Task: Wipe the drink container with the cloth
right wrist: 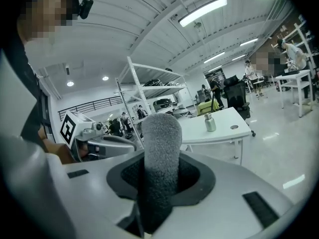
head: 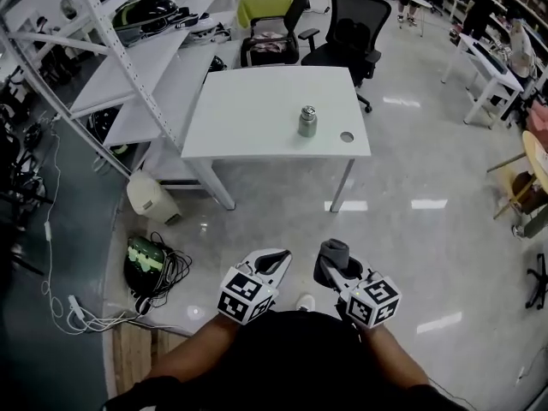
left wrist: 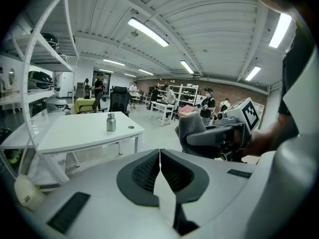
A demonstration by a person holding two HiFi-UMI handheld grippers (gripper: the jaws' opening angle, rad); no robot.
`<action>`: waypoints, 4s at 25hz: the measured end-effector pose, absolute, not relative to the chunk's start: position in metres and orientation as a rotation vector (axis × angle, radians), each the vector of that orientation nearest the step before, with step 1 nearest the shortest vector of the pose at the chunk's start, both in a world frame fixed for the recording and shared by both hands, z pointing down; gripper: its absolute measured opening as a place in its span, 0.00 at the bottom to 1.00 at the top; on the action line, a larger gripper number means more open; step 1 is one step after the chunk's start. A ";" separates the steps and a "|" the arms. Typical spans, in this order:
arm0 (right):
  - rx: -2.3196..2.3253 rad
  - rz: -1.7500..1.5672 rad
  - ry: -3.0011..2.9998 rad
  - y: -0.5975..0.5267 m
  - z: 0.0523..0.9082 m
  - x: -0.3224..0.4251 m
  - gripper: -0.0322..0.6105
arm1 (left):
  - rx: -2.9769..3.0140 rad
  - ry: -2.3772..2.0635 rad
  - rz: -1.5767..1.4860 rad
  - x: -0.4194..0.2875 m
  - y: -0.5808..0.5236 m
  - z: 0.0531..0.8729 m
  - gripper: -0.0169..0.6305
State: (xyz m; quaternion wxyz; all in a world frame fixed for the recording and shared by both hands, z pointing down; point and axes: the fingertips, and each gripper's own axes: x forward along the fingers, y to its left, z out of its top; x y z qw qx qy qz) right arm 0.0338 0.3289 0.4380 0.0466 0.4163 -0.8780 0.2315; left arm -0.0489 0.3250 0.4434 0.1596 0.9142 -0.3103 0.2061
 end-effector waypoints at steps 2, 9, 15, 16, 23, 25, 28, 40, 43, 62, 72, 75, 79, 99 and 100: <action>1.242 0.721 -2.682 0.320 0.444 0.039 0.21 | 2.610 -0.902 0.584 -0.040 0.316 0.443 0.05; 1.237 0.769 -2.676 0.293 0.445 0.064 0.21 | 2.593 -0.901 0.607 -0.018 0.289 0.440 0.05; 1.263 0.766 -2.673 0.273 0.446 0.077 0.21 | 2.600 -0.916 0.600 -0.012 0.265 0.437 0.05; 1.266 0.767 -2.671 0.269 0.447 0.079 0.21 | 2.596 -0.916 0.601 -0.012 0.261 0.439 0.05; 1.311 0.770 -2.644 0.234 0.451 0.088 0.21 | 2.589 -0.863 0.608 -0.004 0.226 0.448 0.05; 1.319 0.772 -2.633 0.221 0.452 0.091 0.21 | 2.604 -0.861 0.599 -0.001 0.209 0.445 0.05; 1.323 0.784 -2.618 0.199 0.453 0.092 0.21 | 2.614 -0.875 0.579 -0.002 0.180 0.440 0.05; 1.346 0.762 -2.562 0.092 0.444 0.075 0.21 | 2.632 -0.836 0.550 -0.019 0.065 0.433 0.05; 1.366 0.760 -2.544 0.065 0.443 0.071 0.21 | 2.658 -0.820 0.543 -0.022 0.034 0.428 0.05; 1.497 0.801 -2.485 -0.058 0.446 0.050 0.21 | 2.680 -0.738 0.555 -0.054 -0.095 0.439 0.05; 1.422 0.801 -2.525 -0.105 0.444 0.071 0.21 | 2.654 -0.808 0.568 -0.038 -0.123 0.441 0.05; 1.365 0.790 -2.552 -0.123 0.440 0.079 0.21 | 2.635 -0.867 0.554 -0.033 -0.136 0.436 0.05; 1.281 0.769 -2.592 -0.144 0.434 0.091 0.21 | 2.612 -0.949 0.543 -0.020 -0.151 0.433 0.05; 0.762 0.822 -2.569 -0.189 0.478 0.081 0.22 | 2.478 -1.211 0.648 0.001 -0.168 0.458 0.05; 0.752 0.827 -2.555 -0.190 0.479 0.075 0.22 | 2.485 -1.186 0.682 0.000 -0.168 0.463 0.05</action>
